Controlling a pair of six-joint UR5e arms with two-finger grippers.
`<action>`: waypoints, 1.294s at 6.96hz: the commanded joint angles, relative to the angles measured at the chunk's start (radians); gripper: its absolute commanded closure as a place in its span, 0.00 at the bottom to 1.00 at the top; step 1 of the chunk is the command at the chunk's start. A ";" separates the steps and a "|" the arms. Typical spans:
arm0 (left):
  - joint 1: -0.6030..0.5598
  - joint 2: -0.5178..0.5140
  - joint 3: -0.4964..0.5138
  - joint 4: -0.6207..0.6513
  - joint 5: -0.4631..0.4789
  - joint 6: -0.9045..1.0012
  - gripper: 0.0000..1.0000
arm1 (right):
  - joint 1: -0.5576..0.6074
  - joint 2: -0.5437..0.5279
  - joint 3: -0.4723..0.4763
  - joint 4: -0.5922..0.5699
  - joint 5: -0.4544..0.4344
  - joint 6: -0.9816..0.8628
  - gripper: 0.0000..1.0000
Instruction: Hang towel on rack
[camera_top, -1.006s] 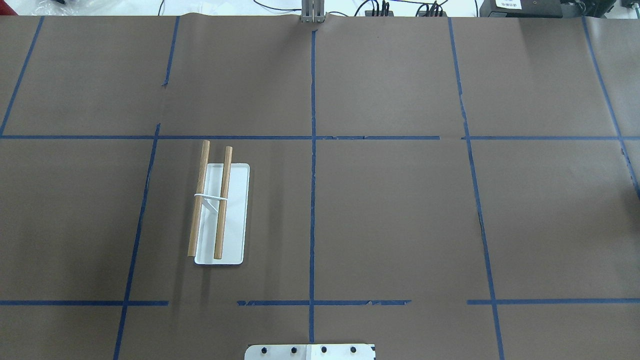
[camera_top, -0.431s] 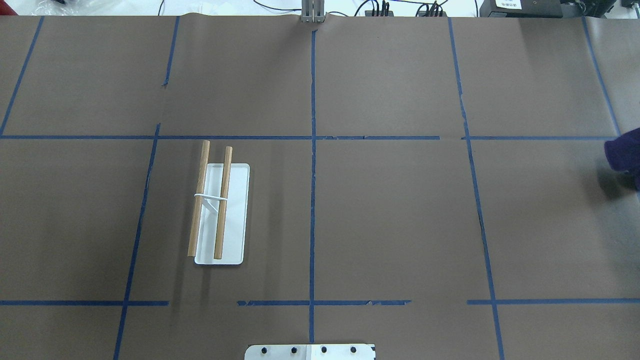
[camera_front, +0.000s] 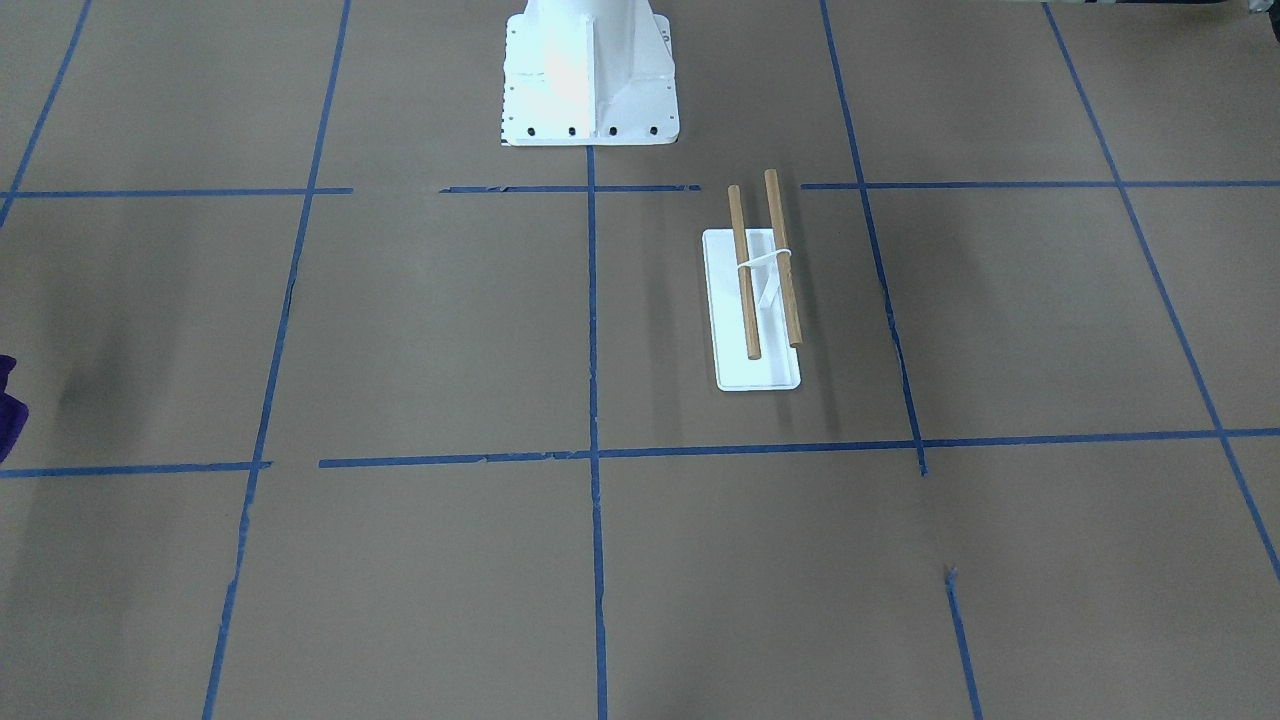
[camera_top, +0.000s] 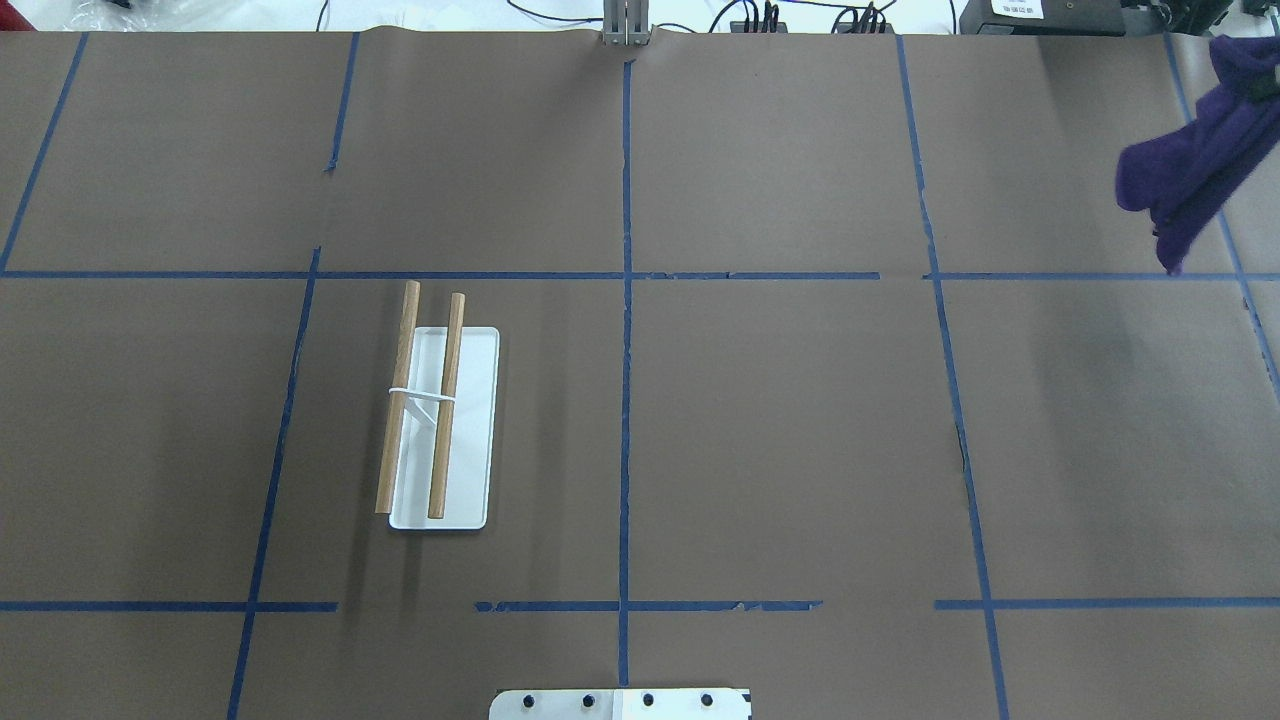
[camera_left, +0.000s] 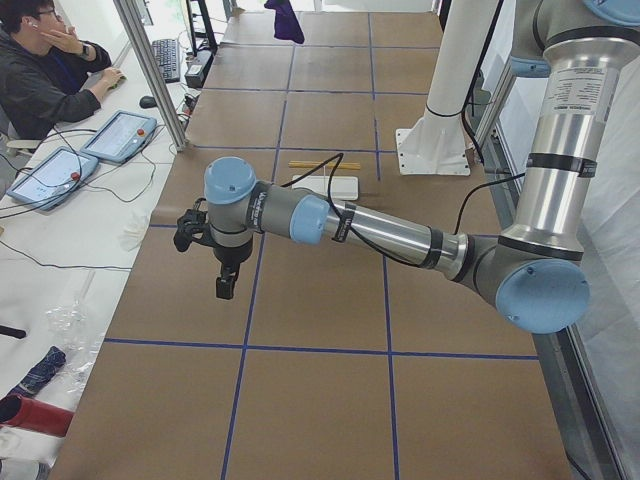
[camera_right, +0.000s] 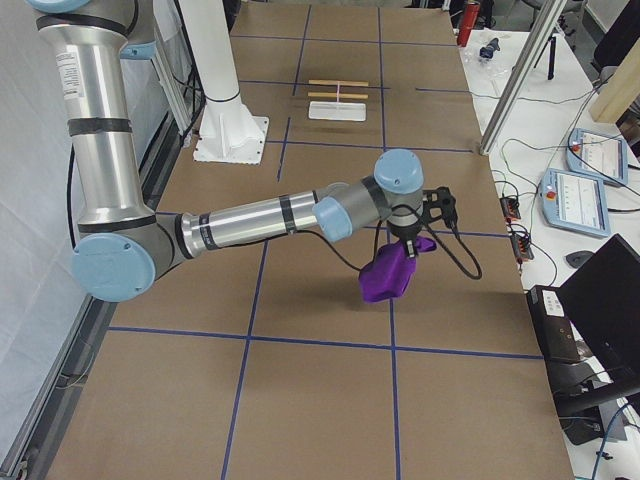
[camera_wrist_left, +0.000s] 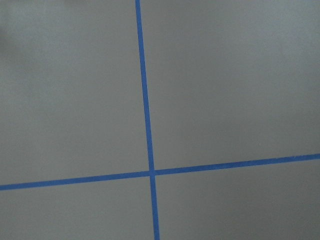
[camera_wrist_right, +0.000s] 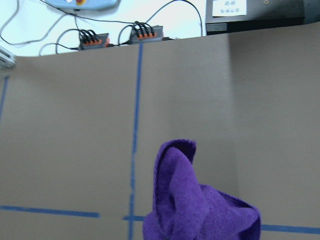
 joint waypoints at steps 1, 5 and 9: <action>0.038 -0.057 -0.030 -0.068 -0.083 -0.202 0.00 | -0.087 0.176 0.033 0.002 -0.015 0.325 1.00; 0.227 -0.061 -0.024 -0.563 -0.073 -0.661 0.00 | -0.351 0.235 0.082 0.336 -0.417 0.718 1.00; 0.329 -0.190 0.010 -0.810 -0.035 -1.156 0.00 | -0.536 0.241 0.134 0.654 -0.725 1.008 1.00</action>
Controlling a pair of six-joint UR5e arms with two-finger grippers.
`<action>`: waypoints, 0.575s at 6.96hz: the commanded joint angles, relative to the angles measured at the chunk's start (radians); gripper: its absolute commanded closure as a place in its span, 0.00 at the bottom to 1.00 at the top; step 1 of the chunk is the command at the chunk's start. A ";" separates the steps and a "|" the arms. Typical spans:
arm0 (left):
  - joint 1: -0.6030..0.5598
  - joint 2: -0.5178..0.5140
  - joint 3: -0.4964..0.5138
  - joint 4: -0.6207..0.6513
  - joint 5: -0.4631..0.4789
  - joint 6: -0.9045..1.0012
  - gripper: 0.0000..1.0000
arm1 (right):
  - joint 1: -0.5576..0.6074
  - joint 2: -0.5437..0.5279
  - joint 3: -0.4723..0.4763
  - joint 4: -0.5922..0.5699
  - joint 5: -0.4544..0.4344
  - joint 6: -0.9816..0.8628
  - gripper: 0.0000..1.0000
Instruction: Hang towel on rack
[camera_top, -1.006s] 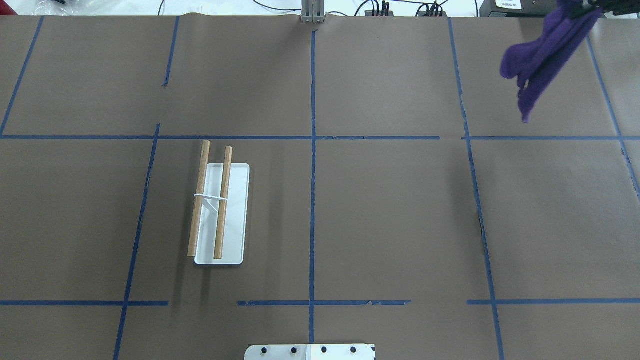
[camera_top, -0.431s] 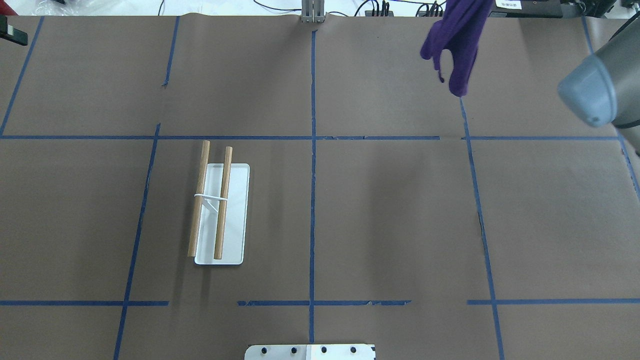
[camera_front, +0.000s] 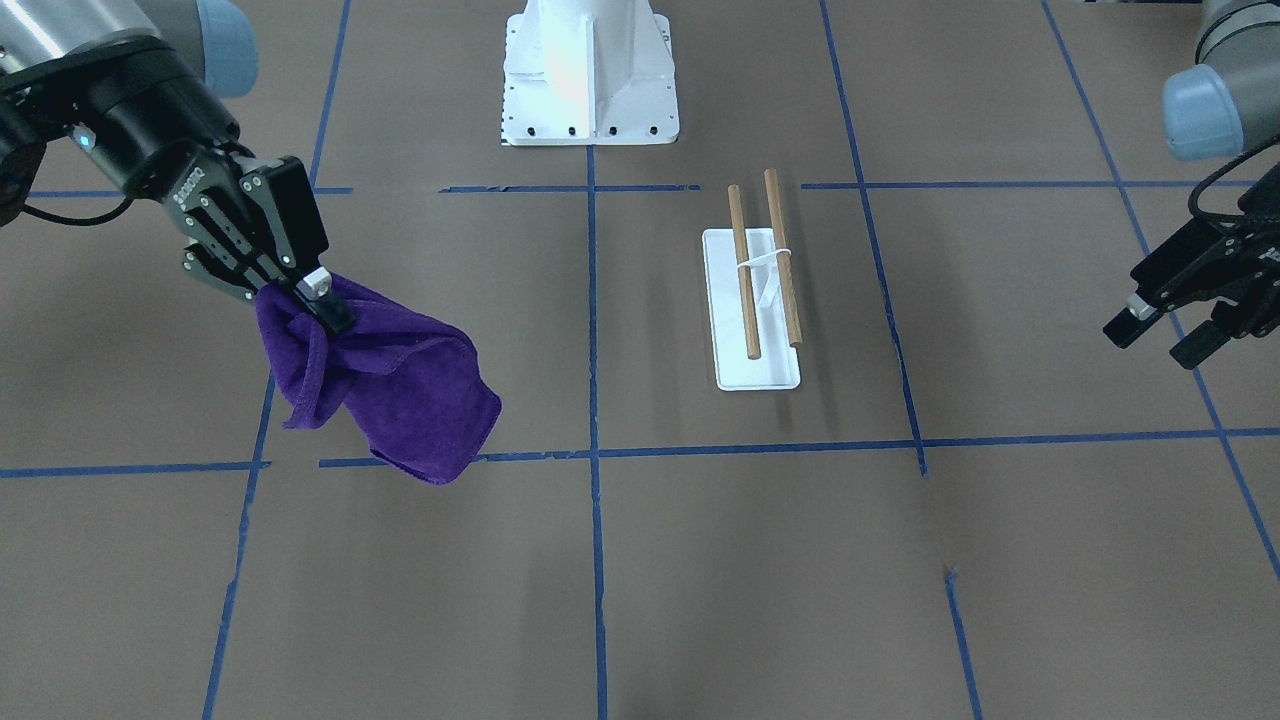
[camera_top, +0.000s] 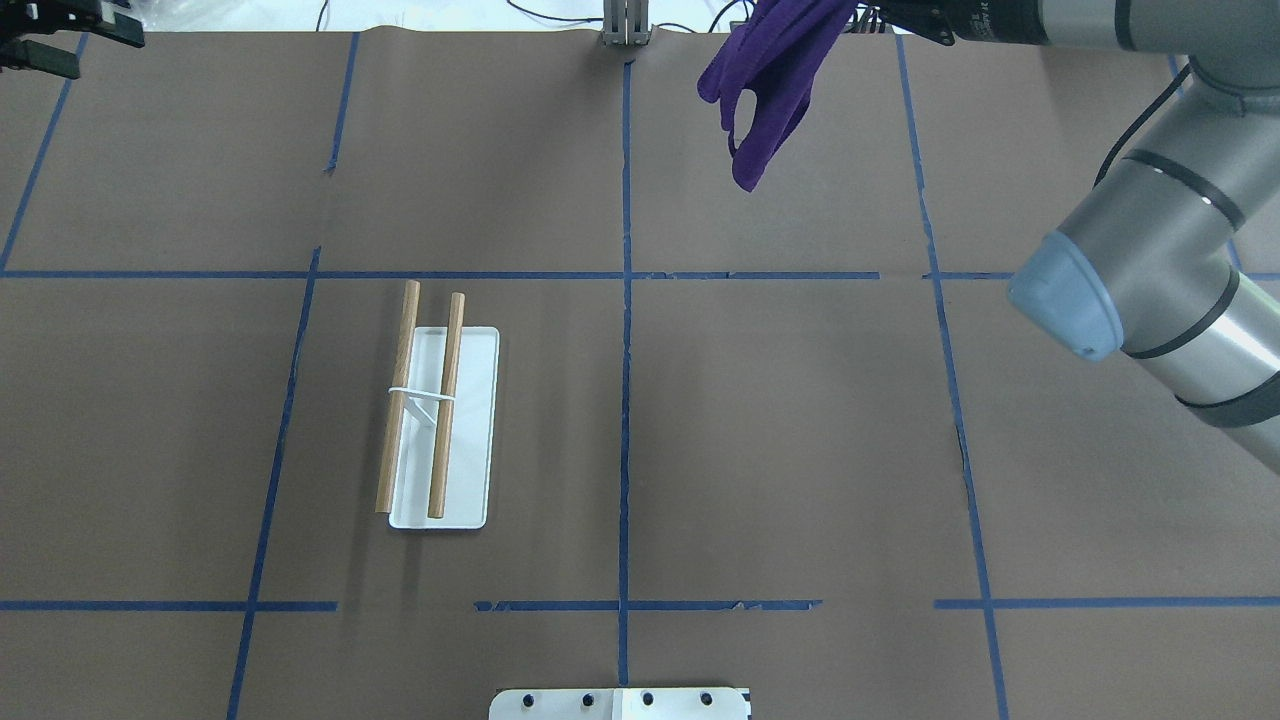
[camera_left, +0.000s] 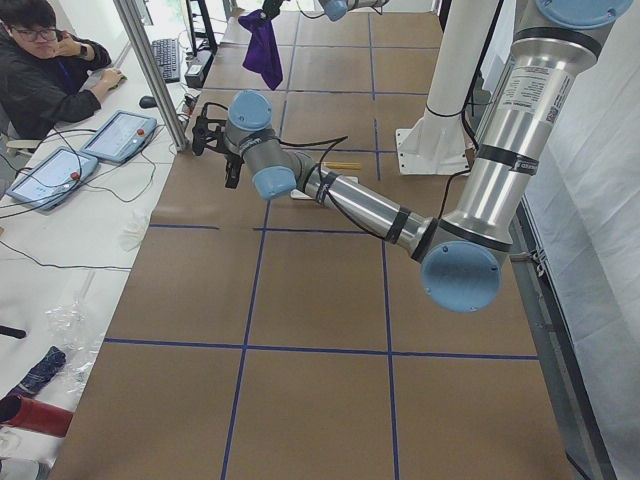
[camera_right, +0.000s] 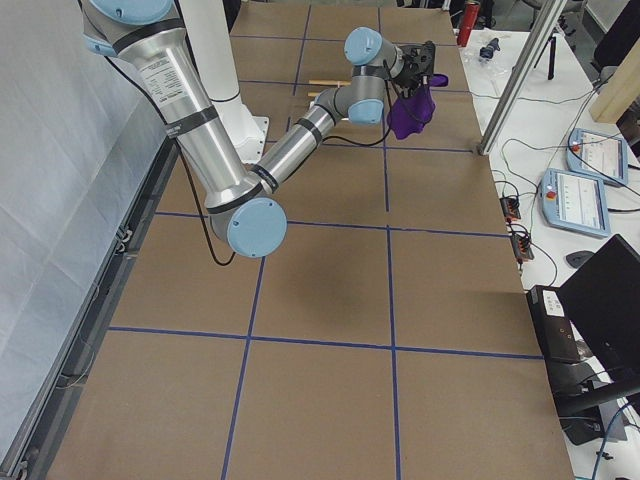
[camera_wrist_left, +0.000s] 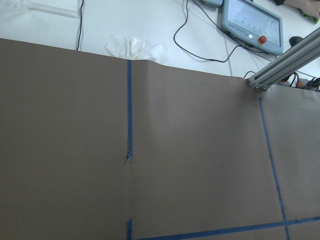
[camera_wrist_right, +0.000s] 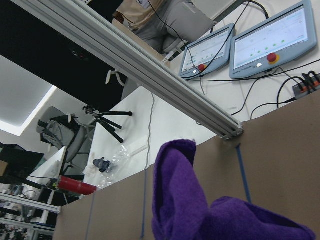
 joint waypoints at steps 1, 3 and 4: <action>0.100 -0.037 0.012 -0.188 0.042 -0.314 0.00 | -0.096 0.003 0.026 0.160 -0.154 0.110 1.00; 0.206 -0.086 0.017 -0.279 0.128 -0.579 0.00 | -0.202 0.023 0.086 0.169 -0.273 0.113 1.00; 0.243 -0.120 0.027 -0.279 0.136 -0.699 0.00 | -0.246 0.050 0.091 0.167 -0.323 0.112 1.00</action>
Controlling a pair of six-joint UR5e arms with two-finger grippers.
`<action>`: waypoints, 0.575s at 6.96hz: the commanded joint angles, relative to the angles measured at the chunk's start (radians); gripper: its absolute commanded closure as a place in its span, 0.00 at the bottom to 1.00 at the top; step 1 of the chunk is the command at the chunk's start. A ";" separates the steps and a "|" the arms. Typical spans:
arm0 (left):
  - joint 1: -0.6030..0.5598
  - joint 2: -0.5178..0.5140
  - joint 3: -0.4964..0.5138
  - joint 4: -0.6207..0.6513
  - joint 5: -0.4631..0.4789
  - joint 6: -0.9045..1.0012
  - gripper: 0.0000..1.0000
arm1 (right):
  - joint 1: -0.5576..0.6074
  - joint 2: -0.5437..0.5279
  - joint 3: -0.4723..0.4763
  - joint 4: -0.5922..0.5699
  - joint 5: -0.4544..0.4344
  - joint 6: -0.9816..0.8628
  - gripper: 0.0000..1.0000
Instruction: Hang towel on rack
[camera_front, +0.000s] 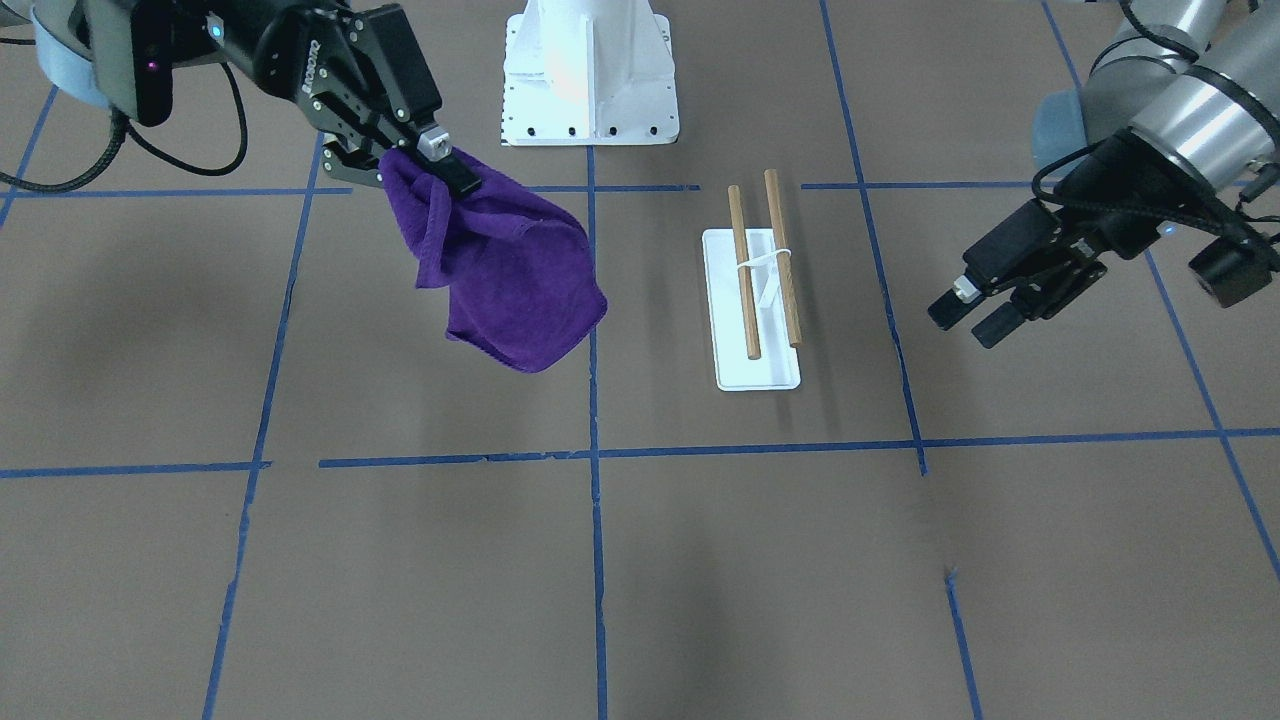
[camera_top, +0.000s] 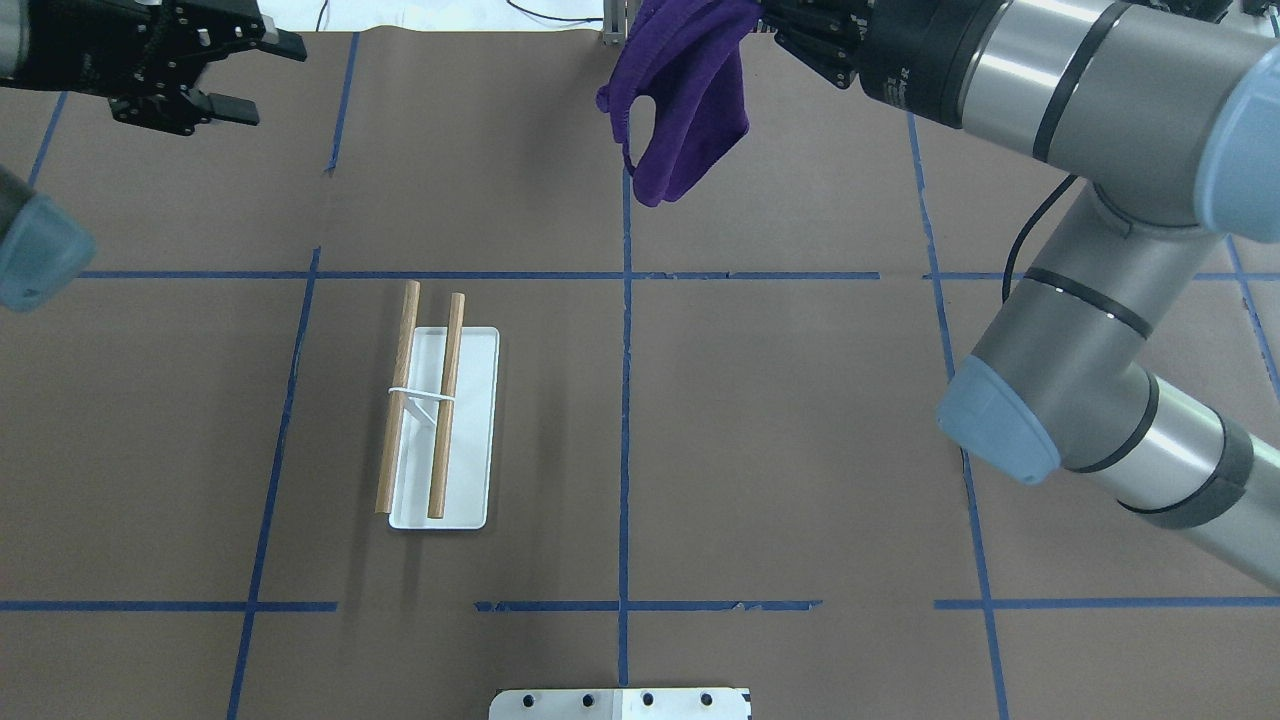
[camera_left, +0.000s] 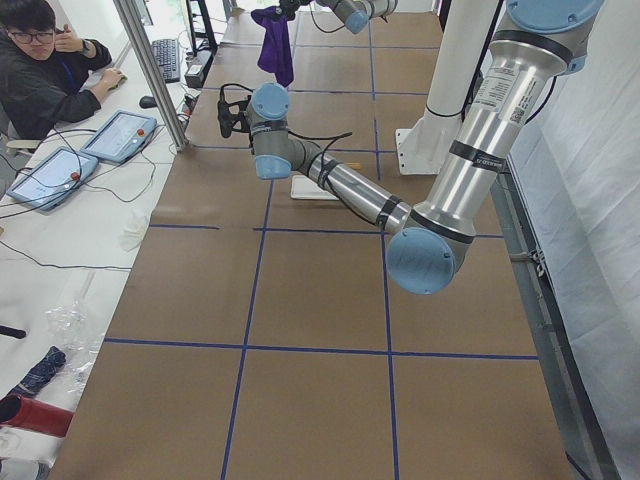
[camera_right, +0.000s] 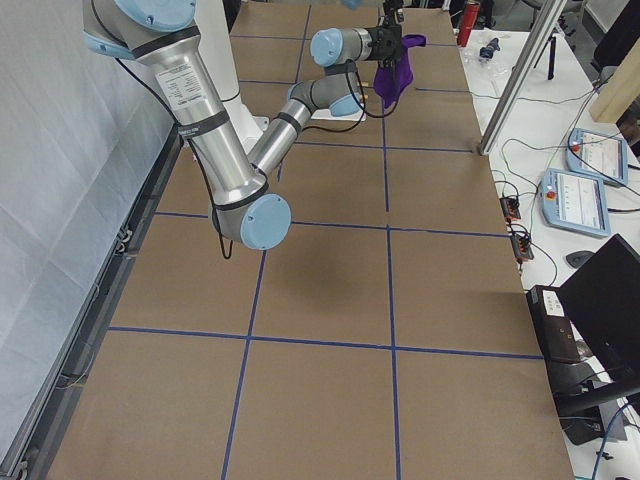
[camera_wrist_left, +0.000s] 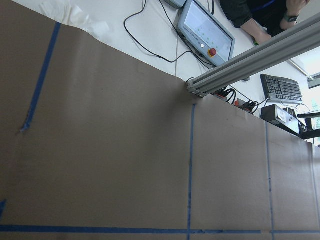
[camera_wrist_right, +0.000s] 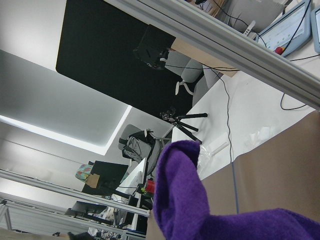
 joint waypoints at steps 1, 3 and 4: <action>0.078 -0.065 0.013 -0.018 0.023 -0.282 0.00 | -0.082 0.035 0.018 0.003 -0.106 -0.001 1.00; 0.130 -0.095 0.013 -0.017 0.023 -0.451 0.00 | -0.085 0.043 0.016 0.005 -0.108 -0.006 1.00; 0.133 -0.099 0.012 -0.017 0.021 -0.542 0.00 | -0.085 0.049 0.018 0.006 -0.108 -0.007 1.00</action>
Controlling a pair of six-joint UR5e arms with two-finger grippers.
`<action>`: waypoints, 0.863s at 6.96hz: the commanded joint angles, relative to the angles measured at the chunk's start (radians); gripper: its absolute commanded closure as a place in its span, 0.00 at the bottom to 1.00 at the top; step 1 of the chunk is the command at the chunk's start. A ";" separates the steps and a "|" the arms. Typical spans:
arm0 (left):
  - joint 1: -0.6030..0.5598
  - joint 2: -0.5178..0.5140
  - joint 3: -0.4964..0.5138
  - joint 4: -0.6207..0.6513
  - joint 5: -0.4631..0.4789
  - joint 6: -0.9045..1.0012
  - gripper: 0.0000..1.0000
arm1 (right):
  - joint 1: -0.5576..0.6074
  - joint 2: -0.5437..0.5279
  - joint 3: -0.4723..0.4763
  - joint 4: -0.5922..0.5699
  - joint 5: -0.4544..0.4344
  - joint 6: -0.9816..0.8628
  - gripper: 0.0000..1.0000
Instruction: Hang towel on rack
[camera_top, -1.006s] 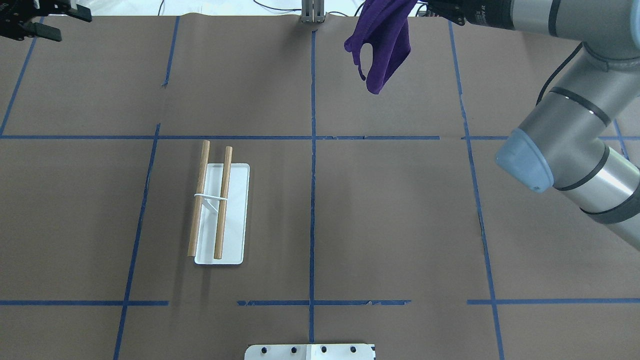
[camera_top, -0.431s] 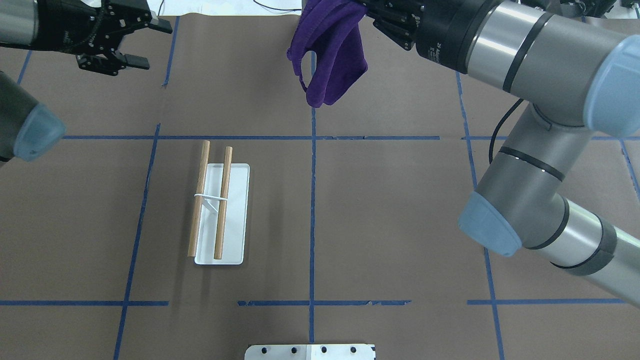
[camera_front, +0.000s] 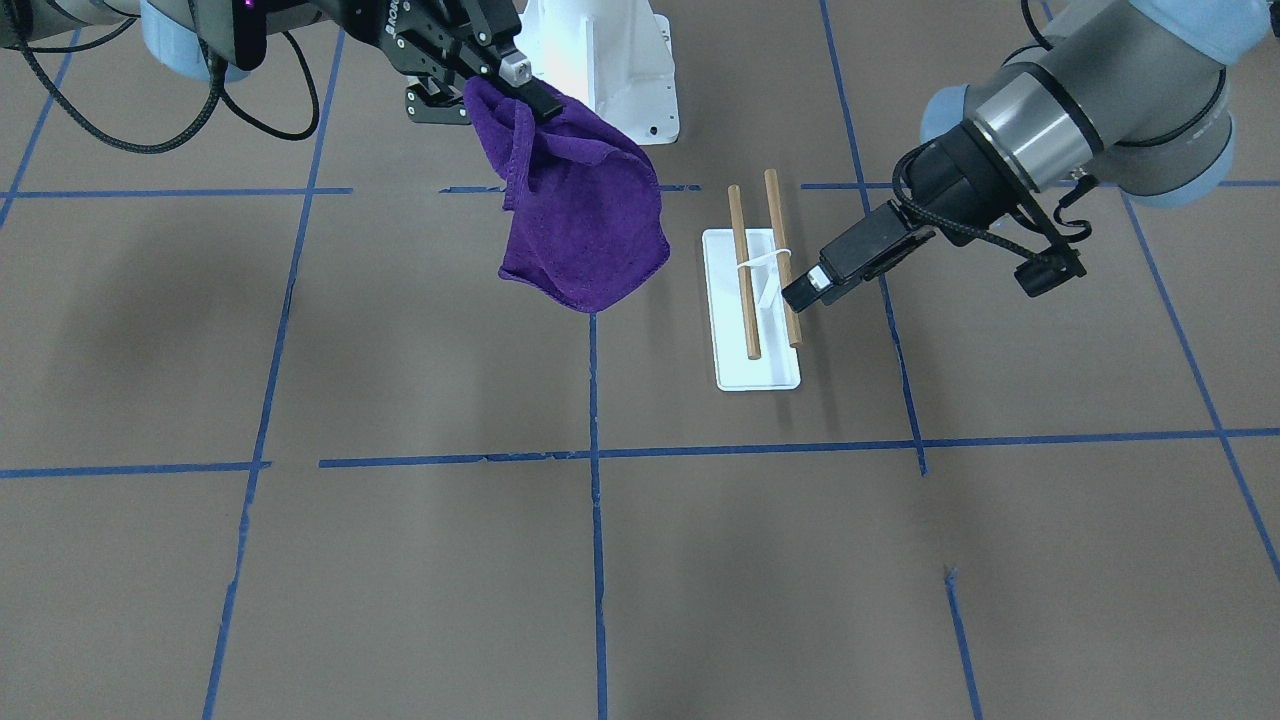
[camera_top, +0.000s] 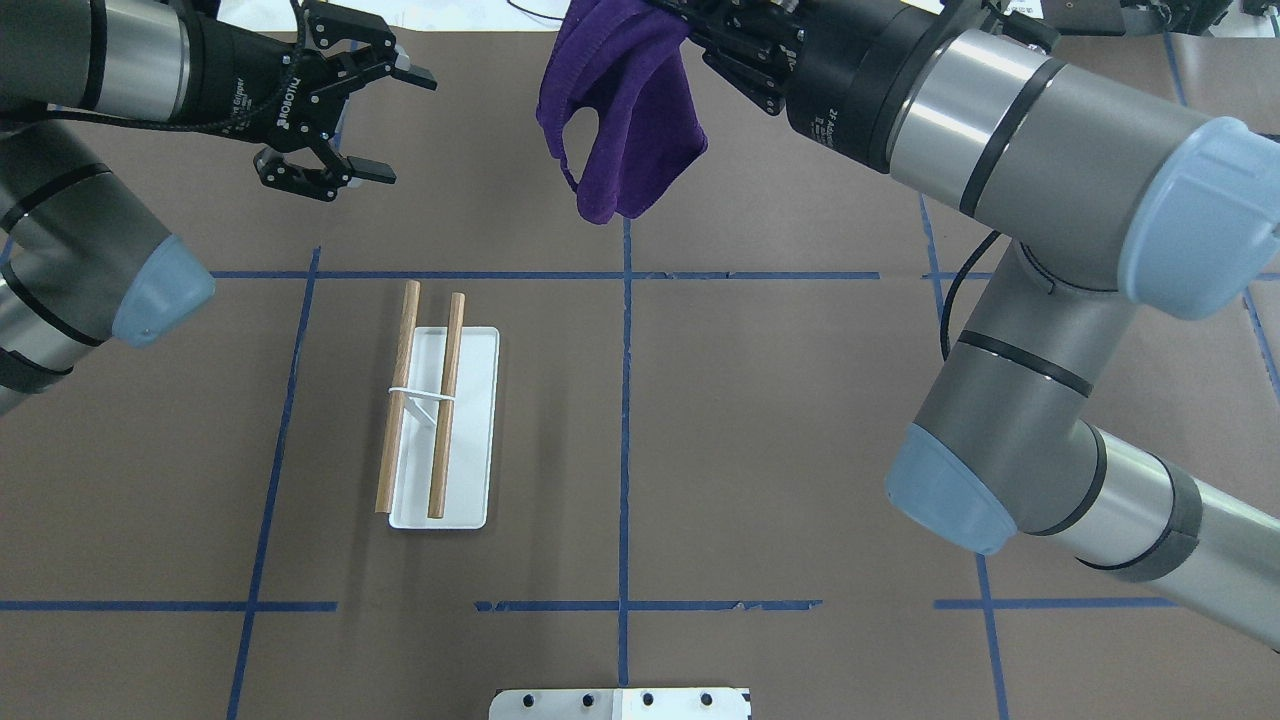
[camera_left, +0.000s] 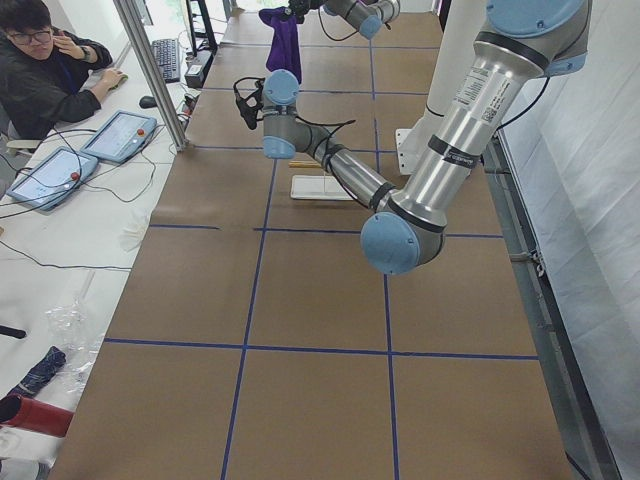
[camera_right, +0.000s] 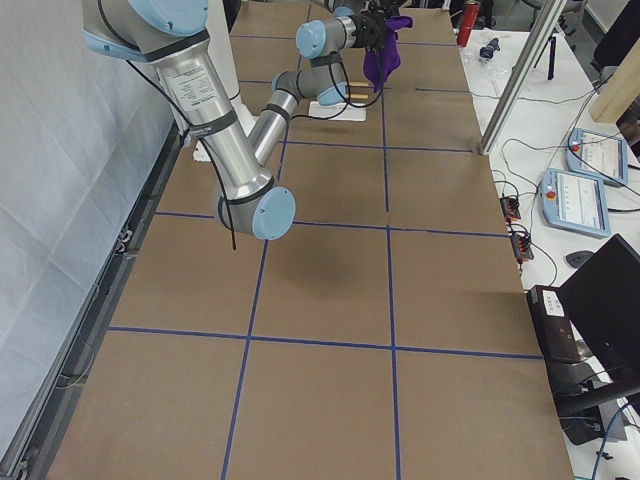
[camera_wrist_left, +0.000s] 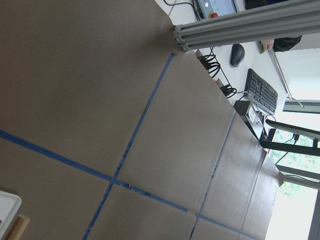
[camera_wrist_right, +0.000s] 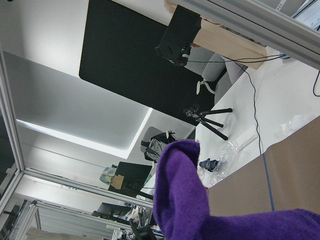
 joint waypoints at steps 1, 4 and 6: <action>0.031 -0.035 -0.002 0.003 -0.001 -0.197 0.00 | -0.002 0.008 0.010 0.002 -0.002 -0.008 1.00; 0.096 -0.084 -0.017 -0.003 -0.001 -0.418 0.00 | -0.002 0.015 0.010 0.051 -0.002 -0.022 1.00; 0.096 -0.106 -0.020 -0.003 0.001 -0.526 0.00 | -0.003 0.014 0.012 0.061 -0.003 -0.022 1.00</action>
